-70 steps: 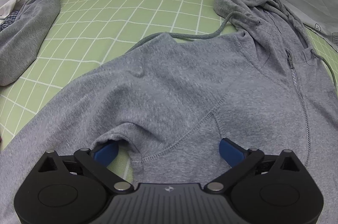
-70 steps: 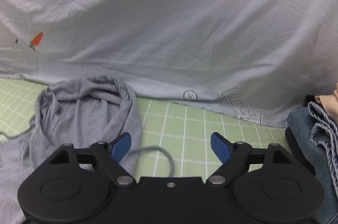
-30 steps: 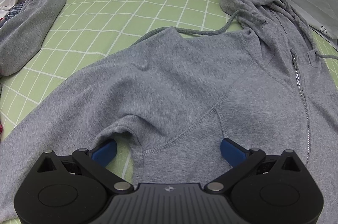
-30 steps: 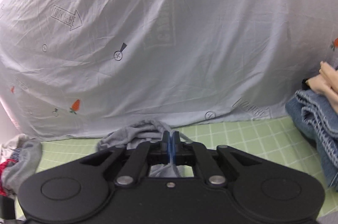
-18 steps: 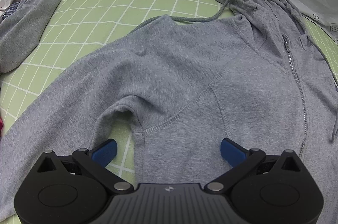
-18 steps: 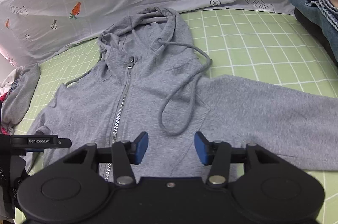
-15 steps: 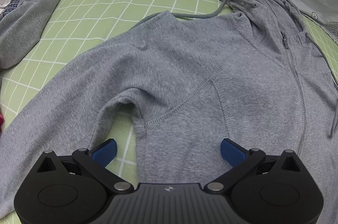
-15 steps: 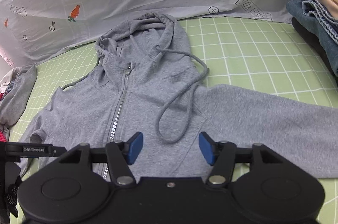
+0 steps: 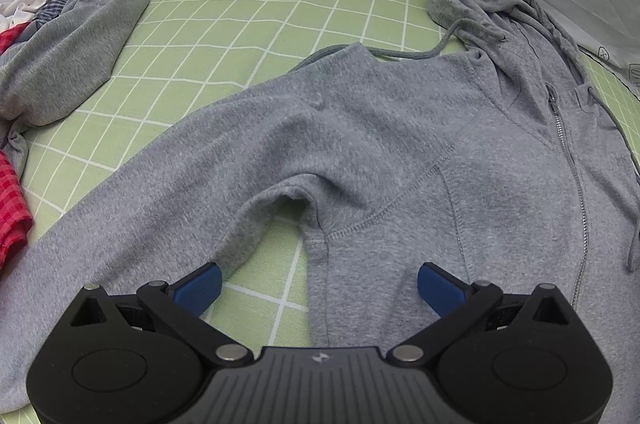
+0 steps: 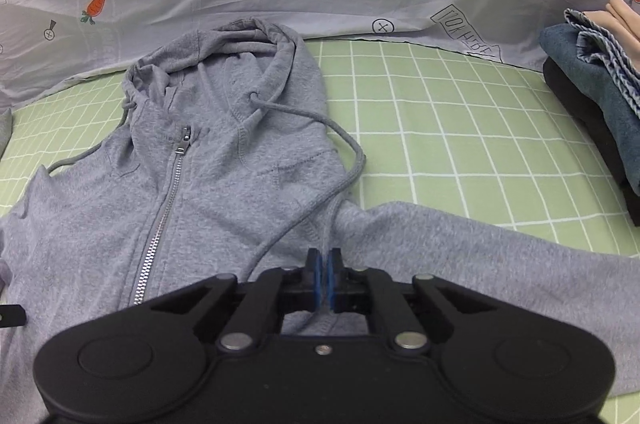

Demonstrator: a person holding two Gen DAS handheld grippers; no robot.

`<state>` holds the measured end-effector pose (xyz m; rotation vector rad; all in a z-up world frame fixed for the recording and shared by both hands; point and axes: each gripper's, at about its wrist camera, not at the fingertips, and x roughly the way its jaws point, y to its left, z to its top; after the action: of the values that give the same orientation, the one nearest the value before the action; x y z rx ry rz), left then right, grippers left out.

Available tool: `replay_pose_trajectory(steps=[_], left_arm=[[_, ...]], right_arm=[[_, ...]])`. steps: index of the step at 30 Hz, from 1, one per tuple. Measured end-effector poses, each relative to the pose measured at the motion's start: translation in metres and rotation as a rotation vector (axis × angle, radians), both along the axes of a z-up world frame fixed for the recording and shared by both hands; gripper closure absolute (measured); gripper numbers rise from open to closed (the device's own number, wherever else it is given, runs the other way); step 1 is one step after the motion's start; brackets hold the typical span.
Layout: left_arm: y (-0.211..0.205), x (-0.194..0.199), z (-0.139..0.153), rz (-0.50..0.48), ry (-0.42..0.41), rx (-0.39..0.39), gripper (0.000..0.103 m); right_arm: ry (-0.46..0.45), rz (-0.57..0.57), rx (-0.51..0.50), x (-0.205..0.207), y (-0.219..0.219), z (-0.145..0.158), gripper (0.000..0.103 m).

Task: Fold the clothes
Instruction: 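Open the right tool and lay the drawstring on the hoodie front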

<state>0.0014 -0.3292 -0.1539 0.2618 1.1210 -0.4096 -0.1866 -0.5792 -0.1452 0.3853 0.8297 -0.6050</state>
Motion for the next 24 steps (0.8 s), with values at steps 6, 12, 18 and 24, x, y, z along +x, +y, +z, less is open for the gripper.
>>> replay_pose_trajectory(steps=[6,12,18,24], left_arm=[[0.005,0.002,0.007,0.001,-0.047,-0.007,0.006],[0.008,0.009,0.017,-0.001,-0.086,-0.007,0.007],[0.003,0.028,0.029,-0.044,-0.150,-0.013,0.006],[-0.014,0.078,0.021,-0.077,-0.179,-0.037,0.033]], right_arm=[[0.019,0.138,0.050,-0.037,0.055,0.021,0.099],[0.080,0.163,0.083,-0.034,0.070,0.004,0.003],[-0.028,0.179,-0.091,0.003,0.056,0.022,0.000],[-0.003,0.120,-0.092,0.039,0.037,0.014,0.000]])
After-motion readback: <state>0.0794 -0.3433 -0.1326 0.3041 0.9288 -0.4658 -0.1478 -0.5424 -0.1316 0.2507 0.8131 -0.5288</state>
